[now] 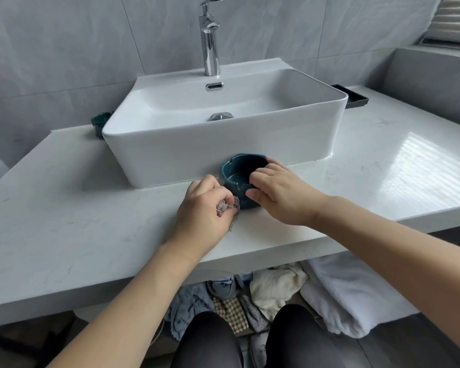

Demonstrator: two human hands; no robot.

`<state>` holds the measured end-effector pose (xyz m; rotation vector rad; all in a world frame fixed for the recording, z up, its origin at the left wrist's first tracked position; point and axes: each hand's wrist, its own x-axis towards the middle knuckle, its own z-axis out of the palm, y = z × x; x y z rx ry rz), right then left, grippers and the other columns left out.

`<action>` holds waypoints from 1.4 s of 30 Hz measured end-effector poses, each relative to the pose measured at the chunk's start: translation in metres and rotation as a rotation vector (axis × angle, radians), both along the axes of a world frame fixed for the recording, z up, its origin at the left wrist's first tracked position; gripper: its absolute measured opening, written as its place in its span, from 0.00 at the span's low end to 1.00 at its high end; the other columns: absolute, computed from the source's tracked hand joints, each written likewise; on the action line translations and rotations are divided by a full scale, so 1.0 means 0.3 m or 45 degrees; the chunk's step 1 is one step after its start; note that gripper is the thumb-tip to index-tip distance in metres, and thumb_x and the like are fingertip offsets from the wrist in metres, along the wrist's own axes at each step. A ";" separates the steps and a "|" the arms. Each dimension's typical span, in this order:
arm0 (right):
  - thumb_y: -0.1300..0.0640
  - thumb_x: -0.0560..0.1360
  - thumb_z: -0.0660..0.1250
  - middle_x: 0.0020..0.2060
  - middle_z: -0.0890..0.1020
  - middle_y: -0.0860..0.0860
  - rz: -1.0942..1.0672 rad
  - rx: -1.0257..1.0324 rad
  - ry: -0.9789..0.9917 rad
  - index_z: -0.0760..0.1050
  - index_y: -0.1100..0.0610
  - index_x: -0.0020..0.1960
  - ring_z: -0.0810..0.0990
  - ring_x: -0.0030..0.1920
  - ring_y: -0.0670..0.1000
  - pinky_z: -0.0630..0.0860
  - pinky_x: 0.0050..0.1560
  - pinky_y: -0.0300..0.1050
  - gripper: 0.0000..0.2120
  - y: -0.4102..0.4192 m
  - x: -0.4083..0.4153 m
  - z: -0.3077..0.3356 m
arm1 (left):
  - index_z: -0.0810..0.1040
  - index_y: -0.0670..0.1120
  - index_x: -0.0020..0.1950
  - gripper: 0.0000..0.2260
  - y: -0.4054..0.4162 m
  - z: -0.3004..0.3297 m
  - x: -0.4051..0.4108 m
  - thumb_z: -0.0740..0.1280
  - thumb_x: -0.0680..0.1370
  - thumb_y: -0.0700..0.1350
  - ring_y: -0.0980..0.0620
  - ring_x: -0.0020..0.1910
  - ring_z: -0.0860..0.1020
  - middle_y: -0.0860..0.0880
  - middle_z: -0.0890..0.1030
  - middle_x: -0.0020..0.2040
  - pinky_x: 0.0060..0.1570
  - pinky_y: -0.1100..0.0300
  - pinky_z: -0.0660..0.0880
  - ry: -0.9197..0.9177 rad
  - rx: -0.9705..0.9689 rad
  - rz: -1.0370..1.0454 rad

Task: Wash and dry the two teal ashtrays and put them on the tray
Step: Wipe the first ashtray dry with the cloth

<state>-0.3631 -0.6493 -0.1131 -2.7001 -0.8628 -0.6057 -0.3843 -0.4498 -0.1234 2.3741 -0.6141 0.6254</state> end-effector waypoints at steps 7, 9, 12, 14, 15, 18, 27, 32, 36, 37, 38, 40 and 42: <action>0.37 0.77 0.54 0.63 0.74 0.53 0.056 -0.098 0.192 0.71 0.57 0.62 0.66 0.69 0.55 0.63 0.71 0.49 0.26 -0.113 -0.008 0.061 | 0.79 0.46 0.41 0.07 0.016 0.035 0.003 0.76 0.71 0.40 0.59 0.47 0.75 0.54 0.75 0.45 0.49 0.73 0.67 0.159 -0.253 -0.056; 0.37 0.78 0.52 0.72 0.66 0.54 0.022 -0.200 0.214 0.67 0.57 0.66 0.56 0.76 0.54 0.55 0.76 0.49 0.28 -0.139 -0.004 0.045 | 0.78 0.46 0.42 0.06 0.005 0.053 0.004 0.75 0.72 0.40 0.59 0.47 0.75 0.53 0.76 0.46 0.50 0.73 0.67 0.129 -0.294 -0.065; 0.43 0.80 0.56 0.71 0.65 0.56 0.008 -0.222 0.317 0.66 0.61 0.61 0.52 0.78 0.54 0.48 0.77 0.45 0.22 -0.131 0.010 0.025 | 0.78 0.45 0.42 0.05 -0.023 0.057 0.009 0.74 0.71 0.42 0.52 0.48 0.76 0.51 0.75 0.46 0.53 0.65 0.70 0.029 -0.267 -0.052; 0.42 0.79 0.54 0.63 0.69 0.57 0.011 -0.202 0.307 0.67 0.61 0.57 0.51 0.79 0.56 0.44 0.76 0.40 0.22 -0.118 0.019 0.027 | 0.78 0.45 0.42 0.06 -0.035 0.049 0.010 0.74 0.71 0.41 0.47 0.49 0.76 0.52 0.75 0.46 0.53 0.58 0.72 -0.013 -0.238 -0.002; 0.40 0.78 0.52 0.60 0.71 0.57 0.022 -0.203 0.290 0.67 0.61 0.54 0.53 0.78 0.57 0.45 0.76 0.41 0.23 -0.115 0.023 0.028 | 0.78 0.45 0.42 0.06 -0.038 0.044 0.009 0.74 0.71 0.40 0.45 0.49 0.76 0.52 0.75 0.47 0.53 0.56 0.72 -0.036 -0.213 0.009; 0.39 0.75 0.49 0.52 0.69 0.56 0.048 -0.189 0.300 0.63 0.57 0.49 0.57 0.76 0.59 0.50 0.78 0.48 0.21 -0.111 0.031 0.029 | 0.79 0.45 0.43 0.06 -0.037 0.038 0.009 0.75 0.71 0.39 0.44 0.49 0.75 0.51 0.75 0.47 0.53 0.61 0.69 -0.088 -0.106 0.001; 0.43 0.78 0.52 0.44 0.67 0.52 -0.001 -0.201 0.110 0.63 0.56 0.46 0.72 0.59 0.62 0.59 0.74 0.57 0.15 -0.086 -0.007 0.007 | 0.80 0.45 0.41 0.06 -0.038 -0.005 -0.017 0.75 0.69 0.37 0.46 0.49 0.72 0.50 0.76 0.47 0.49 0.59 0.70 -0.168 0.168 -0.073; 0.40 0.77 0.52 0.53 0.76 0.54 -0.044 -0.175 0.110 0.72 0.59 0.57 0.70 0.63 0.60 0.65 0.67 0.52 0.24 -0.105 -0.058 0.040 | 0.79 0.45 0.42 0.07 -0.015 0.003 -0.002 0.76 0.70 0.39 0.49 0.51 0.74 0.52 0.75 0.47 0.54 0.63 0.68 0.012 -0.136 -0.087; 0.47 0.79 0.56 0.61 0.74 0.52 -0.001 -0.139 0.182 0.73 0.57 0.60 0.71 0.62 0.57 0.67 0.65 0.50 0.17 -0.168 -0.053 0.082 | 0.77 0.45 0.43 0.06 -0.028 0.021 0.000 0.74 0.71 0.41 0.51 0.50 0.76 0.51 0.75 0.47 0.56 0.64 0.69 0.012 -0.363 -0.109; 0.49 0.79 0.56 0.63 0.74 0.53 0.011 -0.163 0.206 0.73 0.58 0.59 0.70 0.66 0.57 0.65 0.68 0.49 0.17 -0.173 -0.047 0.078 | 0.77 0.46 0.44 0.06 -0.034 0.020 0.002 0.74 0.71 0.41 0.51 0.50 0.76 0.51 0.75 0.47 0.55 0.65 0.69 0.015 -0.384 -0.113; 0.50 0.79 0.55 0.64 0.75 0.55 0.027 -0.177 0.235 0.73 0.61 0.58 0.67 0.71 0.57 0.61 0.72 0.48 0.17 -0.172 -0.041 0.069 | 0.77 0.46 0.44 0.06 -0.038 0.018 0.004 0.74 0.71 0.40 0.51 0.50 0.76 0.51 0.75 0.47 0.55 0.65 0.69 0.023 -0.387 -0.116; 0.51 0.79 0.54 0.63 0.77 0.57 0.051 -0.193 0.287 0.73 0.64 0.57 0.60 0.76 0.56 0.54 0.76 0.45 0.18 -0.160 -0.034 0.055 | 0.77 0.45 0.43 0.08 -0.044 0.009 0.010 0.75 0.71 0.39 0.50 0.51 0.75 0.51 0.74 0.47 0.55 0.64 0.69 0.072 -0.317 -0.121; 0.52 0.80 0.54 0.58 0.79 0.59 0.077 -0.189 0.292 0.73 0.66 0.53 0.65 0.74 0.59 0.55 0.76 0.49 0.18 -0.148 -0.030 0.053 | 0.77 0.45 0.41 0.09 -0.051 0.004 0.014 0.77 0.70 0.39 0.49 0.52 0.75 0.52 0.74 0.48 0.55 0.64 0.68 0.121 -0.184 -0.128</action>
